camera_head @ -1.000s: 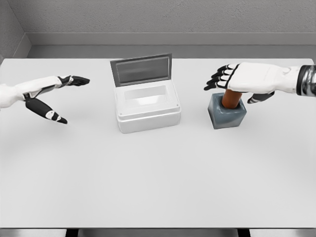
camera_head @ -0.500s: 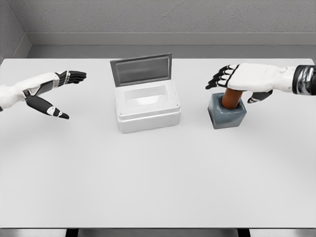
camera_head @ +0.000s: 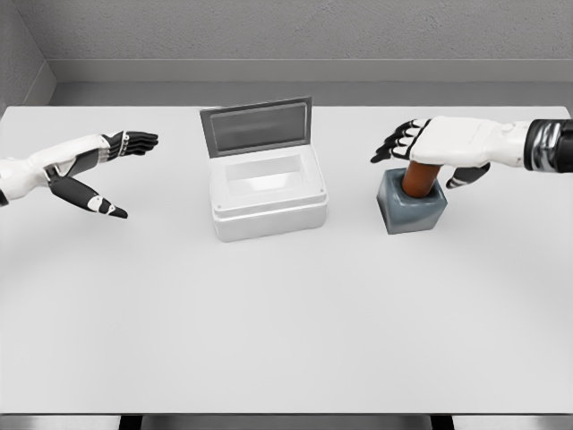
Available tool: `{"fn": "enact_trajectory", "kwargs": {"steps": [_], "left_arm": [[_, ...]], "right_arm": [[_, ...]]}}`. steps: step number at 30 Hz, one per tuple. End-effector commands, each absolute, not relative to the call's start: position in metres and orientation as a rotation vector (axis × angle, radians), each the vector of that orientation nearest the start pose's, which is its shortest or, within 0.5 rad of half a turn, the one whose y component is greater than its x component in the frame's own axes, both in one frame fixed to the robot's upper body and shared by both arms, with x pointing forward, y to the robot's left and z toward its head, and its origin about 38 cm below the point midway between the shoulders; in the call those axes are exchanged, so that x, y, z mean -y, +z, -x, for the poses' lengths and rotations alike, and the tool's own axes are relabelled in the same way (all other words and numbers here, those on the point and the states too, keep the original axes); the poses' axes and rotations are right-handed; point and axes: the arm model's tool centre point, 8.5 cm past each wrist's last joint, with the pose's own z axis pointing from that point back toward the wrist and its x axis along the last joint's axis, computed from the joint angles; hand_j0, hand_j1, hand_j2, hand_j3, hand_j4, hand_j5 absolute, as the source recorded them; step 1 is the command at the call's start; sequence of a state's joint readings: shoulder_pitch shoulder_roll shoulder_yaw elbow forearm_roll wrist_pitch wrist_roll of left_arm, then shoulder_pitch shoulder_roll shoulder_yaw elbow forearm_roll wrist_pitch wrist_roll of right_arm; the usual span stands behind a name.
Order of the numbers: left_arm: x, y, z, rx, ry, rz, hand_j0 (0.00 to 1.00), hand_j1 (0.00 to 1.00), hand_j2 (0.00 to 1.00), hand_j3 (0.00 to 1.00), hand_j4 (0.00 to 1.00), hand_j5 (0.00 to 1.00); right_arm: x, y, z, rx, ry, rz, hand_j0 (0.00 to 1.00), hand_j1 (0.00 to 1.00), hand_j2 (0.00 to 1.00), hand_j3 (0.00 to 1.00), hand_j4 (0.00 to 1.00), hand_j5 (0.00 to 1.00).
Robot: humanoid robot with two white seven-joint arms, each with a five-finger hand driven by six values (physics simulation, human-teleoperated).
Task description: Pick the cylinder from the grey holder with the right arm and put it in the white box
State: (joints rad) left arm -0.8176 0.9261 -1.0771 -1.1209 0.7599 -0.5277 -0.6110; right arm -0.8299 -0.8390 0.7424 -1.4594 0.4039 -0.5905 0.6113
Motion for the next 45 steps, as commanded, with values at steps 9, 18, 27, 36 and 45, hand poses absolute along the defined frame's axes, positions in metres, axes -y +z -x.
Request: {"fn": "enact_trajectory", "kwargs": {"steps": [9, 18, 27, 36, 45], "left_arm": [[-0.371, 0.184, -0.450, 1.473, -1.177, 0.295, 1.00, 1.00, 1.00, 1.00, 1.00, 1.00], [-0.362, 0.182, -0.450, 1.477, -1.188, 0.316, 1.00, 1.00, 1.00, 1.00, 1.00, 1.00], [-0.362, 0.181, -0.450, 1.475, -1.188, 0.316, 1.00, 1.00, 1.00, 1.00, 1.00, 1.00], [-0.363, 0.182, -0.450, 1.476, -1.186, 0.313, 1.00, 1.00, 1.00, 1.00, 1.00, 1.00], [-0.364, 0.182, -0.450, 1.476, -1.184, 0.311, 1.00, 1.00, 1.00, 1.00, 1.00, 1.00]], "right_arm": [[0.284, 0.255, -0.449, -1.780, -3.072, -0.614, 0.81, 0.81, 0.81, 0.81, 0.81, 0.81], [0.286, 0.258, -0.451, -1.794, -3.069, -0.620, 0.18, 0.18, 0.18, 0.18, 0.18, 0.18], [0.280, 0.288, -0.456, -1.822, -2.991, -0.682, 0.16, 0.16, 0.16, 0.16, 0.16, 0.16], [0.181, 0.299, -0.457, -1.874, -2.784, -0.469, 0.16, 0.16, 0.16, 0.16, 0.16, 0.16], [0.128, 0.297, -0.466, -1.895, -2.752, -0.375, 0.16, 0.16, 0.16, 0.16, 0.16, 0.16]]}}
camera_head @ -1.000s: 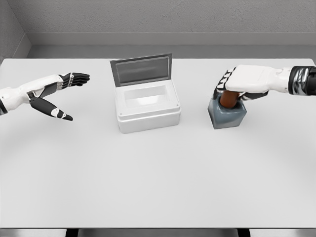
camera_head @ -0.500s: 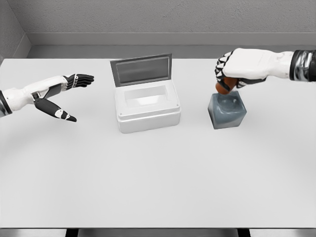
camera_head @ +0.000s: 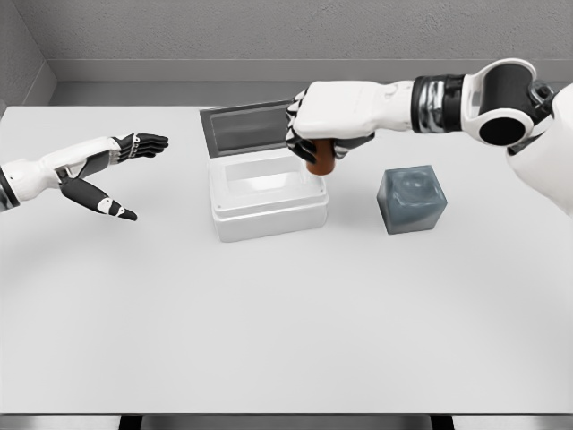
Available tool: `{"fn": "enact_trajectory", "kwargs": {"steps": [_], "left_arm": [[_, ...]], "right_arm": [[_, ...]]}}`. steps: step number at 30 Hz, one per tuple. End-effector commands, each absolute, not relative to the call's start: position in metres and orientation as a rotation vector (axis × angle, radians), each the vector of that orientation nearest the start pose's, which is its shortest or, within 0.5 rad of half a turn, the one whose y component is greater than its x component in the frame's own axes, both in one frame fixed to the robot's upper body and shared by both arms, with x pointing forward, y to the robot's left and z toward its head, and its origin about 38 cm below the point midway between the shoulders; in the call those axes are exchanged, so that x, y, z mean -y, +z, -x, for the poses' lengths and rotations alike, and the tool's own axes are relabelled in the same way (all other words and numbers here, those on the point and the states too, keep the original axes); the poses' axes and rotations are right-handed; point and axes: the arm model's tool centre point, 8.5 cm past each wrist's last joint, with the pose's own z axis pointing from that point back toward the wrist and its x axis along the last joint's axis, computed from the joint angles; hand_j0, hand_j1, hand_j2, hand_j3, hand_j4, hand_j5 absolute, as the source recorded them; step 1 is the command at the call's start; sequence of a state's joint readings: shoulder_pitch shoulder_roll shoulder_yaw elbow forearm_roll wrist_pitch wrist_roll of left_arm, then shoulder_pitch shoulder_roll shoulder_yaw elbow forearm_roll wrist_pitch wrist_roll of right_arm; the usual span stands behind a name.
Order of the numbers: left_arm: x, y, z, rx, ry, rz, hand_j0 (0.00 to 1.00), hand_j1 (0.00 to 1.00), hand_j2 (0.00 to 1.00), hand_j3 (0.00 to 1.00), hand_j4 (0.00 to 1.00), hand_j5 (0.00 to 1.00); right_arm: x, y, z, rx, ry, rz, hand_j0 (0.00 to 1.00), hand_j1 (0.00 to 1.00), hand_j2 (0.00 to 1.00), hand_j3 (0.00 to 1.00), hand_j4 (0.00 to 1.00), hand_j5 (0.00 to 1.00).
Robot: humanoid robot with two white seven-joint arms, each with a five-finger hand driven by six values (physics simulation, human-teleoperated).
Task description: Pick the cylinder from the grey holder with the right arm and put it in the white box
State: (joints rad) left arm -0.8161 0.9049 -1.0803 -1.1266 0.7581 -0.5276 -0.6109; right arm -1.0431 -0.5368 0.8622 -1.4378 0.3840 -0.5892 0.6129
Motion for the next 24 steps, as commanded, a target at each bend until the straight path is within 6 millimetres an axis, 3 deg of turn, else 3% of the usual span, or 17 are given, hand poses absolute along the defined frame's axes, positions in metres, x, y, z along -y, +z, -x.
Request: {"fn": "enact_trajectory", "kwargs": {"steps": [1, 6, 11, 16, 24], "left_arm": [[-0.364, 0.182, -0.450, 1.477, -1.184, 0.312, 1.00, 1.00, 1.00, 1.00, 1.00, 1.00], [-0.363, 0.182, -0.450, 1.477, -1.185, 0.314, 1.00, 1.00, 1.00, 1.00, 1.00, 1.00], [-0.365, 0.181, -0.448, 1.474, -1.183, 0.314, 1.00, 1.00, 1.00, 1.00, 1.00, 1.00], [-0.376, 0.175, -0.434, 1.505, -1.206, 0.316, 1.00, 1.00, 1.00, 1.00, 1.00, 1.00], [-0.377, 0.175, -0.434, 1.507, -1.198, 0.318, 1.00, 1.00, 1.00, 1.00, 1.00, 1.00]], "right_arm": [[0.126, 0.300, -0.469, -1.901, -2.747, -0.380, 0.16, 0.16, 0.16, 0.16, 0.16, 0.16], [0.130, 0.295, -0.484, -1.920, -2.792, -0.393, 0.16, 0.16, 0.16, 0.16, 0.16, 0.16], [0.124, 0.274, -0.488, -1.878, -2.857, -0.344, 0.16, 0.16, 0.16, 0.16, 0.16, 0.16], [0.123, 0.276, -0.496, -1.890, -2.870, -0.358, 0.16, 0.16, 0.16, 0.16, 0.16, 0.16], [0.119, 0.272, -0.499, -1.897, -2.881, -0.347, 0.16, 0.16, 0.16, 0.16, 0.16, 0.16]]}}
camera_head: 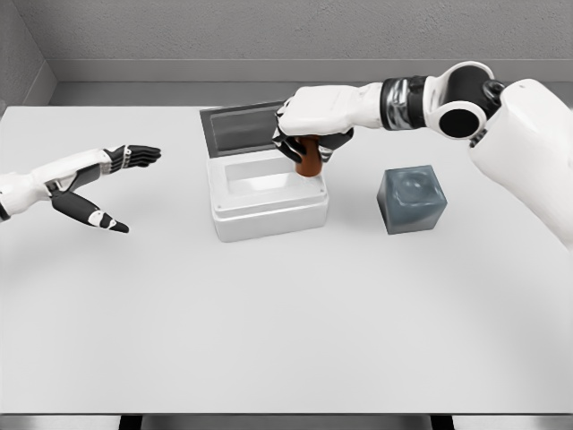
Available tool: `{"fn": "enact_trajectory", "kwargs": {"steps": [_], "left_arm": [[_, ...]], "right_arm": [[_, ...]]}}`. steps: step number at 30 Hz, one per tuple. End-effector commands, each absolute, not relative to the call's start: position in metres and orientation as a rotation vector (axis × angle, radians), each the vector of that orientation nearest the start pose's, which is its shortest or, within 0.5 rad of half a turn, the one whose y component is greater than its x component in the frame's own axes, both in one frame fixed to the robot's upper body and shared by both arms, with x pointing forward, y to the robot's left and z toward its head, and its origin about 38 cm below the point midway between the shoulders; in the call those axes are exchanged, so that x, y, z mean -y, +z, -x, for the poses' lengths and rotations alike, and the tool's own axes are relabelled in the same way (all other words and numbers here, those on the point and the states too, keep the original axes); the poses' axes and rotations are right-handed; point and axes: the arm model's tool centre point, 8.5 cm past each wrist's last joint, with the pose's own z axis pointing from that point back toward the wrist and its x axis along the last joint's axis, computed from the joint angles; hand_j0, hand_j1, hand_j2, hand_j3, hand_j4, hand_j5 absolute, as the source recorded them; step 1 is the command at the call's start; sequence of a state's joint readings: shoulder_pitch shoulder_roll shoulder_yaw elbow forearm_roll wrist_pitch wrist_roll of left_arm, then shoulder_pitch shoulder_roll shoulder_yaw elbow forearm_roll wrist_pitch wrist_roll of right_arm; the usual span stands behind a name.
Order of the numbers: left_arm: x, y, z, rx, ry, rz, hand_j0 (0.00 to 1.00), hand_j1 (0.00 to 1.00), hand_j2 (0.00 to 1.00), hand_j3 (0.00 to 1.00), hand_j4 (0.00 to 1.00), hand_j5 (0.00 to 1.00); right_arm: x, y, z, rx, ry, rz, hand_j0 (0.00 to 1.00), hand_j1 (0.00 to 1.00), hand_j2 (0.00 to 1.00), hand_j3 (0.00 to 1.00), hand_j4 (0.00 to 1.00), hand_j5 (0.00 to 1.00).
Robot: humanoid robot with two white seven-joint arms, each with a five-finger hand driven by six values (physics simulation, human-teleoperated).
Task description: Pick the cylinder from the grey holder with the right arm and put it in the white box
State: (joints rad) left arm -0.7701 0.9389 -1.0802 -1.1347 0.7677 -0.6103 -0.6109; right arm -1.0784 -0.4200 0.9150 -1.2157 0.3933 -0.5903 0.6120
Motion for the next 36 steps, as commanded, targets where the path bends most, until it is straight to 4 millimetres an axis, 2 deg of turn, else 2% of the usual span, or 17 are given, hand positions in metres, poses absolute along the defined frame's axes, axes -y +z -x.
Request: {"fn": "enact_trajectory", "kwargs": {"steps": [1, 4, 5, 6, 9, 14, 16, 17, 20, 21, 22, 23, 26, 28, 30, 34, 36], "left_arm": [[-0.377, 0.176, -0.434, 1.508, -1.196, 0.316, 1.00, 1.00, 1.00, 1.00, 1.00, 1.00], [-0.382, 0.175, -0.431, 1.504, -1.179, 0.316, 1.00, 1.00, 1.00, 1.00, 1.00, 1.00], [-0.384, 0.173, -0.430, 1.503, -1.166, 0.320, 1.00, 1.00, 1.00, 1.00, 1.00, 1.00], [-0.385, 0.174, -0.430, 1.504, -1.163, 0.317, 1.00, 1.00, 1.00, 1.00, 1.00, 1.00], [-0.388, 0.174, -0.429, 1.503, -1.155, 0.315, 1.00, 1.00, 1.00, 1.00, 1.00, 1.00], [-0.388, 0.174, -0.429, 1.505, -1.150, 0.317, 1.00, 1.00, 1.00, 1.00, 1.00, 1.00], [-0.388, 0.172, -0.428, 1.501, -1.148, 0.319, 1.00, 1.00, 1.00, 1.00, 1.00, 1.00], [-0.388, 0.172, -0.428, 1.501, -1.148, 0.319, 1.00, 1.00, 1.00, 1.00, 1.00, 1.00], [-0.389, 0.173, -0.429, 1.512, -1.127, 0.327, 1.00, 1.00, 1.00, 1.00, 1.00, 1.00], [-0.389, 0.175, -0.430, 1.520, -1.119, 0.329, 1.00, 1.00, 1.00, 1.00, 1.00, 1.00], [-0.386, 0.178, -0.433, 1.531, -1.120, 0.333, 1.00, 1.00, 1.00, 1.00, 1.00, 1.00], [-0.382, 0.186, -0.441, 1.529, -1.115, 0.325, 1.00, 1.00, 1.00, 1.00, 1.00, 1.00], [-0.322, 0.207, -0.492, 1.541, -1.028, 0.390, 1.00, 1.00, 1.00, 1.00, 1.00, 1.00], [-0.322, 0.212, -0.512, 1.568, -0.930, 0.368, 1.00, 1.00, 1.00, 1.00, 1.00, 1.00], [-0.313, 0.202, -0.520, 1.548, -0.927, 0.359, 1.00, 1.00, 1.00, 1.00, 1.00, 1.00], [-0.304, 0.207, -0.522, 1.566, -0.933, 0.377, 1.00, 1.00, 1.00, 1.00, 1.00, 1.00], [-0.291, 0.211, -0.520, 1.584, -0.955, 0.410, 1.00, 1.00, 1.00, 1.00, 1.00, 1.00]], "right_arm": [[0.119, 0.272, -0.499, -1.897, -2.881, -0.347, 0.17, 0.17, 0.17, 0.17, 0.17, 0.17], [0.119, 0.273, -0.500, -1.897, -2.880, -0.349, 0.17, 0.17, 0.17, 0.17, 0.17, 0.17], [0.119, 0.273, -0.500, -1.899, -2.877, -0.348, 0.21, 0.21, 0.21, 0.21, 0.21, 0.21], [0.119, 0.274, -0.499, -1.897, -2.878, -0.351, 0.31, 0.31, 0.31, 0.31, 0.31, 0.31], [0.118, 0.276, -0.500, -1.895, -2.877, -0.363, 1.00, 1.00, 1.00, 1.00, 1.00, 1.00], [0.114, 0.281, -0.498, -1.904, -2.849, -0.353, 1.00, 1.00, 1.00, 1.00, 1.00, 1.00], [0.115, 0.289, -0.495, -1.916, -2.820, -0.366, 1.00, 1.00, 1.00, 1.00, 1.00, 1.00], [0.118, 0.302, -0.493, -1.950, -2.774, -0.389, 1.00, 1.00, 1.00, 1.00, 1.00, 1.00], [0.146, 0.326, -0.496, -2.032, -2.714, -0.481, 1.00, 1.00, 1.00, 1.00, 1.00, 1.00], [0.163, 0.335, -0.499, -2.078, -2.702, -0.528, 1.00, 1.00, 1.00, 1.00, 1.00, 1.00], [0.193, 0.347, -0.501, -2.166, -2.686, -0.563, 1.00, 1.00, 1.00, 1.00, 1.00, 1.00], [0.218, 0.346, -0.500, -2.200, -2.712, -0.584, 1.00, 1.00, 1.00, 1.00, 1.00, 1.00], [0.299, 0.317, -0.494, -2.323, -2.812, -0.723, 1.00, 1.00, 1.00, 1.00, 1.00, 1.00], [0.316, 0.304, -0.489, -2.310, -2.871, -0.737, 1.00, 1.00, 1.00, 1.00, 1.00, 1.00], [0.315, 0.299, -0.487, -2.306, -2.880, -0.722, 1.00, 1.00, 1.00, 1.00, 1.00, 1.00], [0.317, 0.299, -0.486, -2.304, -2.884, -0.725, 1.00, 1.00, 1.00, 1.00, 1.00, 1.00], [0.317, 0.299, -0.487, -2.304, -2.882, -0.727, 1.00, 1.00, 1.00, 1.00, 1.00, 1.00]]}}
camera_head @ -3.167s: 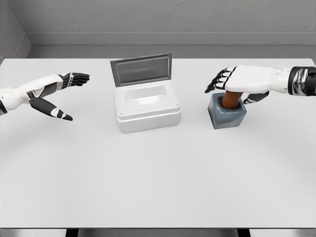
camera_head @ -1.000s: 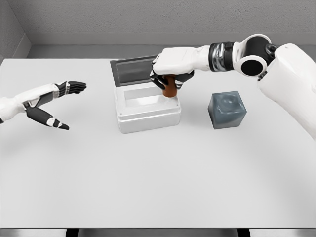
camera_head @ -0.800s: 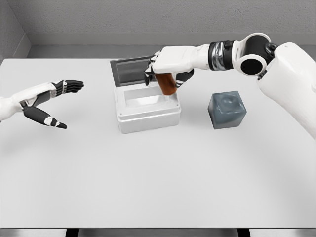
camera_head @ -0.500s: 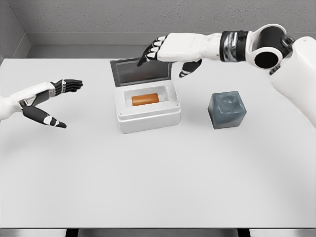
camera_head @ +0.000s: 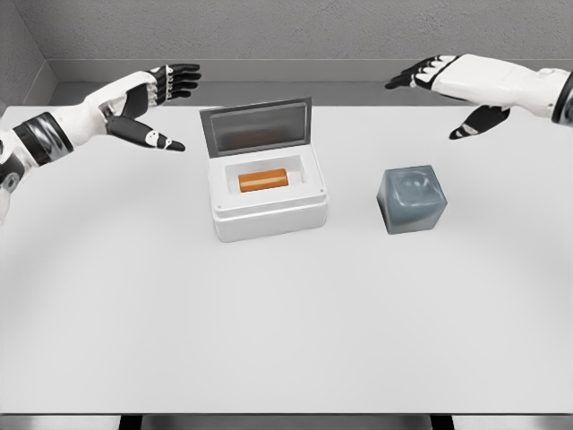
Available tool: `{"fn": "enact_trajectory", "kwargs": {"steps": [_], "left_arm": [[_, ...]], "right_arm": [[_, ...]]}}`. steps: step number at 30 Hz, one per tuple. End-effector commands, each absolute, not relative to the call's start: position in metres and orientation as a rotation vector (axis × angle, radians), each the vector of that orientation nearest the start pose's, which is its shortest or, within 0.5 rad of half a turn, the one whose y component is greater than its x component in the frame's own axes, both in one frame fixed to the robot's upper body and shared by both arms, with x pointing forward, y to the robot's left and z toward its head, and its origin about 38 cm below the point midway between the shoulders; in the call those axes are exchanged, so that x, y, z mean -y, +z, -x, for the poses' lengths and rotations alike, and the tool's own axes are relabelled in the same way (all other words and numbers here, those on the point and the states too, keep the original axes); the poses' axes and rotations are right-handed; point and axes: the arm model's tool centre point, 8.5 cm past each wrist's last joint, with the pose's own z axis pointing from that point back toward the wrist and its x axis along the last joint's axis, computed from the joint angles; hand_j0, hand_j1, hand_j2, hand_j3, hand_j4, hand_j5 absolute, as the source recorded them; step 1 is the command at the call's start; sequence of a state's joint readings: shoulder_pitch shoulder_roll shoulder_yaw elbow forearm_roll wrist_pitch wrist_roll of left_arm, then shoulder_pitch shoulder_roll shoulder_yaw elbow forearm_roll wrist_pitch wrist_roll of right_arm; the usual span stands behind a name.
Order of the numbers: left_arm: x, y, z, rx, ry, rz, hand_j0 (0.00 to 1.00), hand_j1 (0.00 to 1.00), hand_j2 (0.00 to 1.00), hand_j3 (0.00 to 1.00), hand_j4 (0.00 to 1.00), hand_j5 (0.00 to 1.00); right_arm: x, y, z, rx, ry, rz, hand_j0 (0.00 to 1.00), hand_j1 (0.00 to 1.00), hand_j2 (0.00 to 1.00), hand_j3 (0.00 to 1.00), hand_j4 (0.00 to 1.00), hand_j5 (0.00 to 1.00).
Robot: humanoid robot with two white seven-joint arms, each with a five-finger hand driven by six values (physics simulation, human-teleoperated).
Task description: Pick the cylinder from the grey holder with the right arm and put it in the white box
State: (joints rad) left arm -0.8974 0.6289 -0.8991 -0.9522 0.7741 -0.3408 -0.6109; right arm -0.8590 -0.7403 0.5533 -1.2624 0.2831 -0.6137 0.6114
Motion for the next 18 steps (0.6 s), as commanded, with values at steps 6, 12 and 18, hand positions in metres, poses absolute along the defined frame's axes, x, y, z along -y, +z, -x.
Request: {"fn": "enact_trajectory", "kwargs": {"steps": [6, 12, 18], "left_arm": [[-0.277, 0.216, -0.513, 1.601, -1.000, 0.447, 1.00, 1.00, 1.00, 1.00, 1.00, 1.00], [-0.267, 0.213, -0.505, 1.597, -1.025, 0.479, 1.00, 1.00, 1.00, 1.00, 1.00, 1.00], [-0.268, 0.214, -0.489, 1.593, -1.064, 0.503, 1.00, 1.00, 1.00, 1.00, 1.00, 1.00]], "right_arm": [[0.316, 0.299, -0.487, 1.544, 1.934, 0.486, 1.00, 1.00, 1.00, 1.00, 1.00, 1.00], [0.315, 0.298, -0.487, 1.544, 1.939, 0.483, 1.00, 1.00, 1.00, 1.00, 1.00, 1.00], [0.321, 0.295, -0.485, 1.522, 1.939, 0.486, 1.00, 1.00, 1.00, 1.00, 1.00, 1.00]]}}
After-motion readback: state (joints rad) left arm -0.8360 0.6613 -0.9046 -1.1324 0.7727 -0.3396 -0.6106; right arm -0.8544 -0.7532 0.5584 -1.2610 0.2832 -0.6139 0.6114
